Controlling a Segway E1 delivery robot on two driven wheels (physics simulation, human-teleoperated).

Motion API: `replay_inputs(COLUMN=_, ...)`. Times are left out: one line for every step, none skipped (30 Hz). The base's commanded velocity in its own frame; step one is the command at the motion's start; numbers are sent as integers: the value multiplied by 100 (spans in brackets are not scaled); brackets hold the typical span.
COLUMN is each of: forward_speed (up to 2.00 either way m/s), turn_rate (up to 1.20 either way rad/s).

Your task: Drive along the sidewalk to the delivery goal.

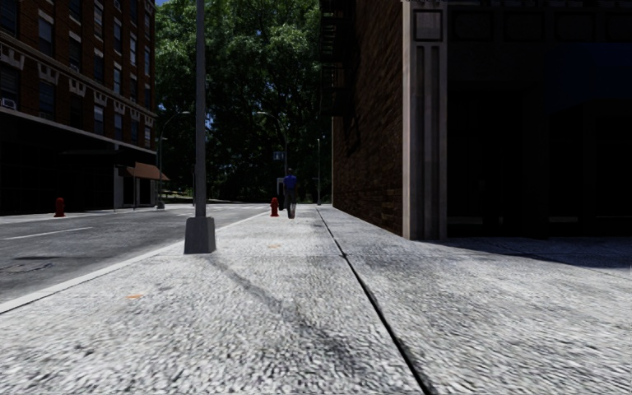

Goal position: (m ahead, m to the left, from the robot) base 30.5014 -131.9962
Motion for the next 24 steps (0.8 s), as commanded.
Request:
replay_inputs(forward_speed=200, turn_rate=0)
replay_inputs(forward_speed=200, turn_rate=0)
replay_inputs(forward_speed=200, turn_rate=0)
replay_inputs(forward_speed=200, turn_rate=0)
replay_inputs(forward_speed=200, turn_rate=0)
replay_inputs(forward_speed=200, turn_rate=0)
replay_inputs(forward_speed=200, turn_rate=0)
replay_inputs(forward_speed=200, turn_rate=0)
replay_inputs(forward_speed=200, turn_rate=0)
replay_inputs(forward_speed=200, turn_rate=0)
replay_inputs(forward_speed=200, turn_rate=0)
replay_inputs(forward_speed=200, turn_rate=0)
replay_inputs(forward_speed=200, turn_rate=0)
replay_inputs(forward_speed=200, turn_rate=0)
replay_inputs(forward_speed=200, turn_rate=0)
replay_inputs(forward_speed=200, turn_rate=0)
replay_inputs(forward_speed=200, turn_rate=0)
replay_inputs(forward_speed=200, turn_rate=0)
replay_inputs(forward_speed=200, turn_rate=0)
replay_inputs(forward_speed=200, turn_rate=0)
replay_inputs(forward_speed=200, turn_rate=0)
replay_inputs(forward_speed=200, turn_rate=0)
replay_inputs(forward_speed=200, turn_rate=0)
replay_inputs(forward_speed=200, turn_rate=0)
